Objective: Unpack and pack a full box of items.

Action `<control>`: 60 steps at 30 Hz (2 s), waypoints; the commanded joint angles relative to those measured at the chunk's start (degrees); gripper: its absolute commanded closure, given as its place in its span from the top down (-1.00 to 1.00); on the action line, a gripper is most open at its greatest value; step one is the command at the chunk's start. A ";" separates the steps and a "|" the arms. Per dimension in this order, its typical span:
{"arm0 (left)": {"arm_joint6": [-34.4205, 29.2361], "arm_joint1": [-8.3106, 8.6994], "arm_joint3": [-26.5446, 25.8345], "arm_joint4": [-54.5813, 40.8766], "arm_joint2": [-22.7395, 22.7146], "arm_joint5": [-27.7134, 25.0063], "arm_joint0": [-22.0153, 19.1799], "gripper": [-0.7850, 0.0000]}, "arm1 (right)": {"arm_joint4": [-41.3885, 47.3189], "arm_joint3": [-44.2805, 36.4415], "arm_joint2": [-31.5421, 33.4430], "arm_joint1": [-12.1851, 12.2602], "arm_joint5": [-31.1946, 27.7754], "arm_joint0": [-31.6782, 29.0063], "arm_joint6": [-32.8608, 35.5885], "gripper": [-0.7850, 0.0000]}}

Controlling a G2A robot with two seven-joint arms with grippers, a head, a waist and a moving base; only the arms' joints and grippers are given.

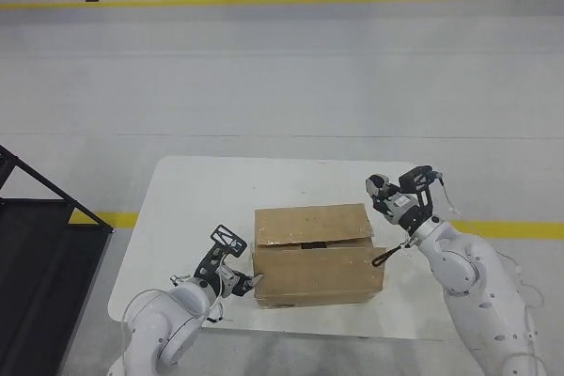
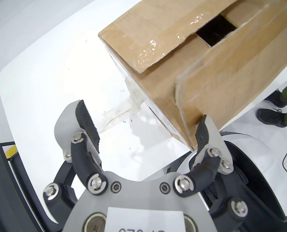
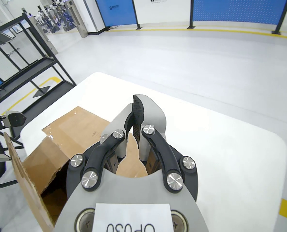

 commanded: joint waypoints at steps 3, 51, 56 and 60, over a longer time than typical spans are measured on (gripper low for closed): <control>0.30 -0.01 1.89 2.19 1.96 0.89 -1.14 1.00 | -4.64 -2.34 -0.02 0.30 -0.67 -2.39 -0.93 -1.00; 4.13 0.77 9.64 9.17 1.72 10.84 -1.60 1.00 | -15.27 5.69 -12.71 -0.72 -2.56 -2.78 -4.29 -1.00; 7.72 0.35 15.16 10.66 4.16 14.74 -2.04 1.00 | -15.15 5.62 -12.73 -0.70 -2.31 -2.96 -4.29 -1.00; 10.00 -0.07 19.30 10.73 5.54 17.57 -3.45 1.00 | -14.90 5.54 -12.68 -0.69 -2.10 -3.07 -4.30 -1.00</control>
